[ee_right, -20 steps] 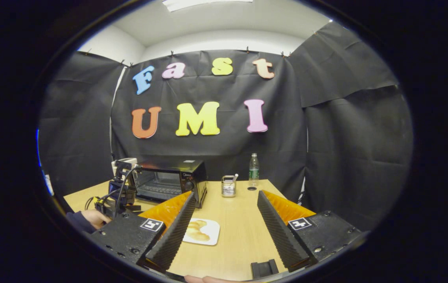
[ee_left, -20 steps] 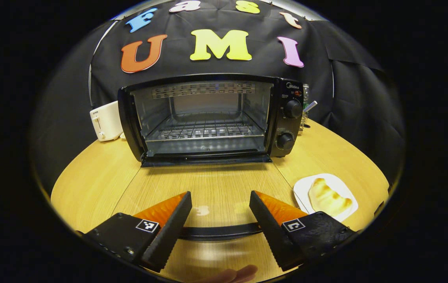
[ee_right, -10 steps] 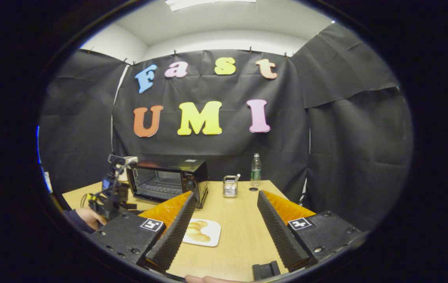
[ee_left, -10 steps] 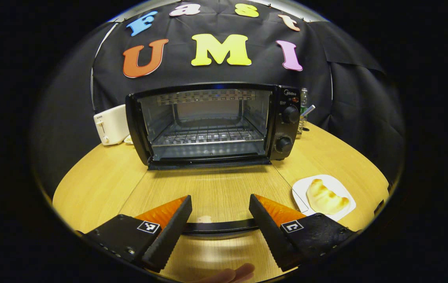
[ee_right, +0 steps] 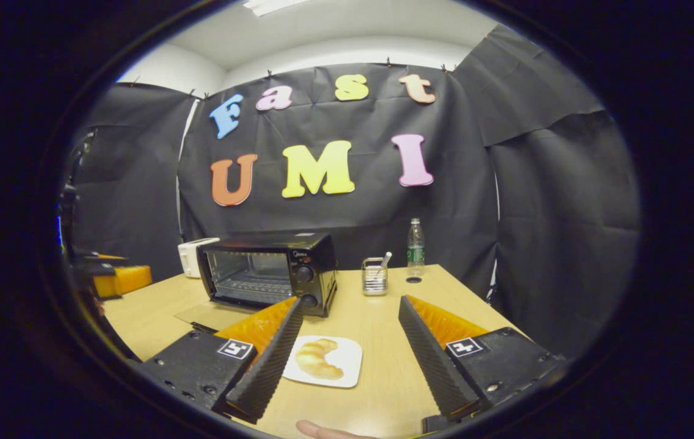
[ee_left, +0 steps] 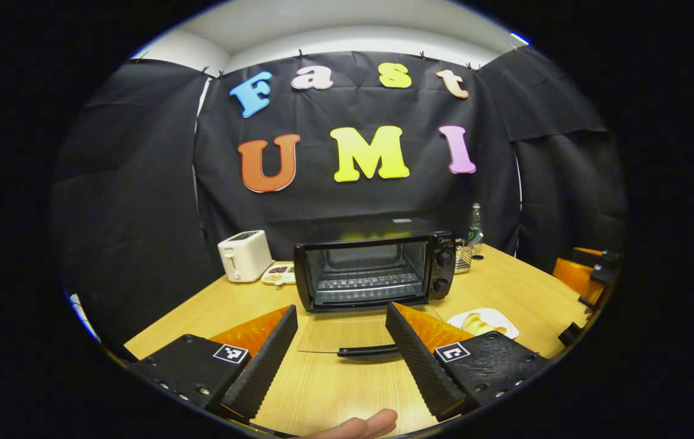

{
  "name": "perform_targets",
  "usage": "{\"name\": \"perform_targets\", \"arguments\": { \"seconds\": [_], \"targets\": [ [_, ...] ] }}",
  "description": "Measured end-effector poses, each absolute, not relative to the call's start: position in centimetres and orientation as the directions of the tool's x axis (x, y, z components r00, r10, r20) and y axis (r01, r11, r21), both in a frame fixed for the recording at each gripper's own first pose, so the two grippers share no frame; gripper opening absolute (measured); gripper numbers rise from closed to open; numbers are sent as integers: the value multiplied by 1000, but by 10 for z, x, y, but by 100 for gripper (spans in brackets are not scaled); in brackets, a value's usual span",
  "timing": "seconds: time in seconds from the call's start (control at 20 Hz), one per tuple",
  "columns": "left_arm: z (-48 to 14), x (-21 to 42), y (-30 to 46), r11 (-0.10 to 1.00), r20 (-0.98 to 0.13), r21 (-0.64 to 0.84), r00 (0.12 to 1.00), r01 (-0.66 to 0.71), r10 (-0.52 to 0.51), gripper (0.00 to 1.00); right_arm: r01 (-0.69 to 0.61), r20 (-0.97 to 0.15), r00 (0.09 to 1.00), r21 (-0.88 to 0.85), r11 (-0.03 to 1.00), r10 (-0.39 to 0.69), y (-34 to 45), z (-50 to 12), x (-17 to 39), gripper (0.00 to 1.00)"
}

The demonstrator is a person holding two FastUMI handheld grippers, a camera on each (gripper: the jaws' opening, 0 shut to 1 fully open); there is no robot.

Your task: Open the electric oven with the left hand, put the food in, and close the electric oven.

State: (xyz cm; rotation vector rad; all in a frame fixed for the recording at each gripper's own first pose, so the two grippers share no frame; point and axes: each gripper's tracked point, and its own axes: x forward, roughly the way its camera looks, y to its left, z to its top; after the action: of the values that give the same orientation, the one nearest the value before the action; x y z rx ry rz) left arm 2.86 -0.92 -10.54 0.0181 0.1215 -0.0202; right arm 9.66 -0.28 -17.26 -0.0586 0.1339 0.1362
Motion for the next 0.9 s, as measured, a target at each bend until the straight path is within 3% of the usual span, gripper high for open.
{"name": "perform_targets", "arguments": {
  "seconds": [0.25,0.5,0.7,0.9],
  "targets": [
    [-74,-26,18,999,3,-46,1000,19,-19,96,-166,-263,954,-71,984,142,17,-227,119,97],
    [-59,-57,40,1000,62,4,998,24,-24,95,-269,-347,911,-87,959,224,58,-266,140,100],
    [-59,-70,50,997,63,-55,997,57,-54,95,-327,-448,860,-114,938,245,68,-310,149,94],
    [-69,-66,52,999,58,15,998,30,-31,96,-310,-525,826,-119,943,205,61,-329,157,87]
  ]
}}
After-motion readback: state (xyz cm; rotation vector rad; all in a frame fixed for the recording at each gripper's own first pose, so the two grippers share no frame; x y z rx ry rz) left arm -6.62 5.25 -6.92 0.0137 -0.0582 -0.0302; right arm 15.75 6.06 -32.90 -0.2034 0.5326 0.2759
